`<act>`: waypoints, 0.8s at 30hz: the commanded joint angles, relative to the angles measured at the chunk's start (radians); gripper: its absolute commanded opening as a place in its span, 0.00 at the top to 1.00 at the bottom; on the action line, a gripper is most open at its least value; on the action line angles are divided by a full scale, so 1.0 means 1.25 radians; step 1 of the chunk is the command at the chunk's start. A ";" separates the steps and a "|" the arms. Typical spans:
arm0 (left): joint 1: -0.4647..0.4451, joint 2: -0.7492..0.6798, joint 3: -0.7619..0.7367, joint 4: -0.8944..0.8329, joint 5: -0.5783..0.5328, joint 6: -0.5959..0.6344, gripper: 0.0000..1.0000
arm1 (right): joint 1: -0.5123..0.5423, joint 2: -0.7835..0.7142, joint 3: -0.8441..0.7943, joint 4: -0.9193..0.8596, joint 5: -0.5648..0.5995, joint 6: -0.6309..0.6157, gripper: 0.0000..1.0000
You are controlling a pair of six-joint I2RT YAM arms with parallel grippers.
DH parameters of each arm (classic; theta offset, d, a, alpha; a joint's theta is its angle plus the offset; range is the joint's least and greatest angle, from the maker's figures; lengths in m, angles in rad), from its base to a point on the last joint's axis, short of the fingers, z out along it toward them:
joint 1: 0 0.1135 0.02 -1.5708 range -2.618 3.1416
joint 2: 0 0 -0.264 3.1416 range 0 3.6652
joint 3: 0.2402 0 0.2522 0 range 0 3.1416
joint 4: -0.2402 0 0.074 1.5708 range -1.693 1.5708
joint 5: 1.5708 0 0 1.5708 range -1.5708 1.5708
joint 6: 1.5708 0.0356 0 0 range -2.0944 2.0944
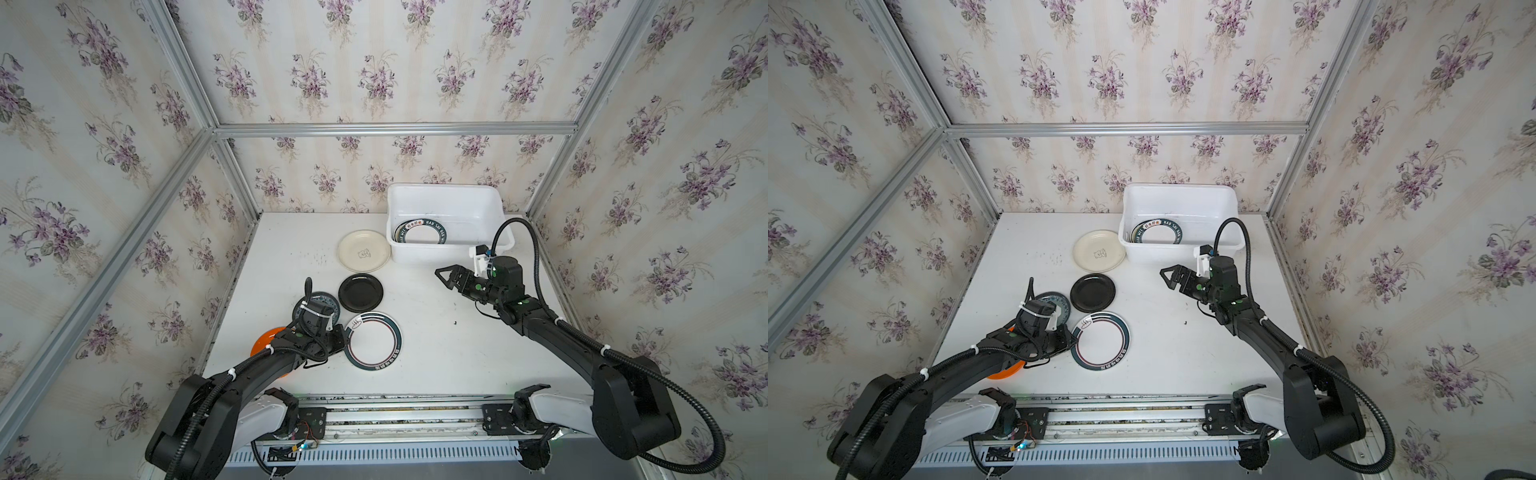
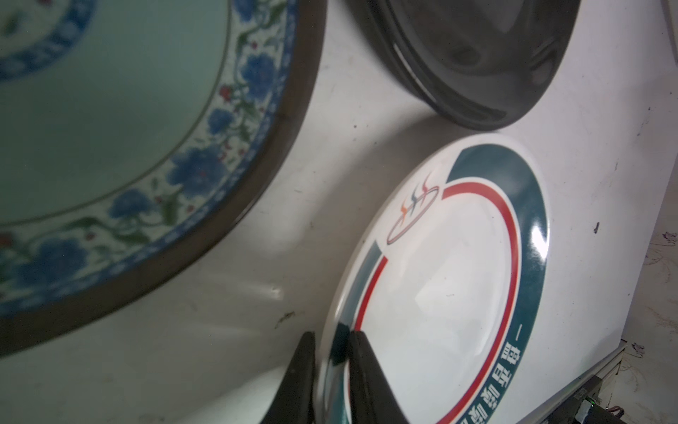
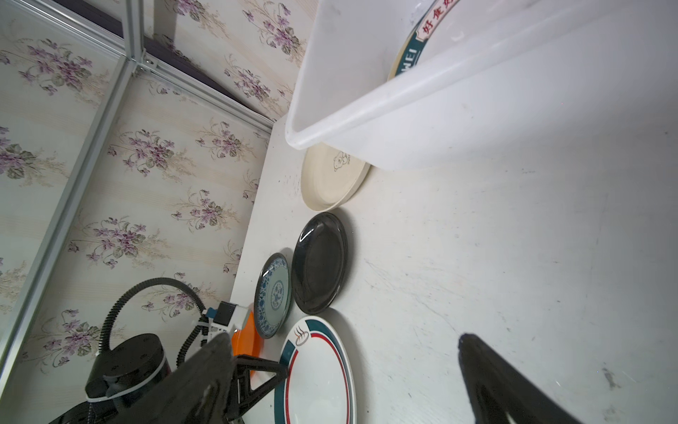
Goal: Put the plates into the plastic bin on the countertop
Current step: 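Close the left gripper on the red-green-striped white plate's rim, then lift the striped plate on edge toward the right gripper while the right gripper approaches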
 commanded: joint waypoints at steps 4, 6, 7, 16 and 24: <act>-0.003 -0.006 0.029 0.006 0.002 0.006 0.87 | 0.000 0.019 -0.007 0.060 -0.024 0.012 0.02; -0.003 -0.006 0.037 0.005 0.003 0.007 0.89 | 0.000 0.017 -0.010 0.059 -0.023 0.009 0.02; -0.003 -0.005 0.040 0.005 0.005 0.008 0.91 | 0.000 0.016 -0.010 0.057 -0.021 0.008 0.02; -0.015 -0.018 0.104 0.008 0.028 0.028 0.98 | 0.000 0.018 -0.014 0.040 -0.017 0.007 0.02; -0.027 -0.012 0.174 0.008 0.049 0.069 1.00 | 0.000 0.005 -0.021 -0.001 0.011 -0.002 0.02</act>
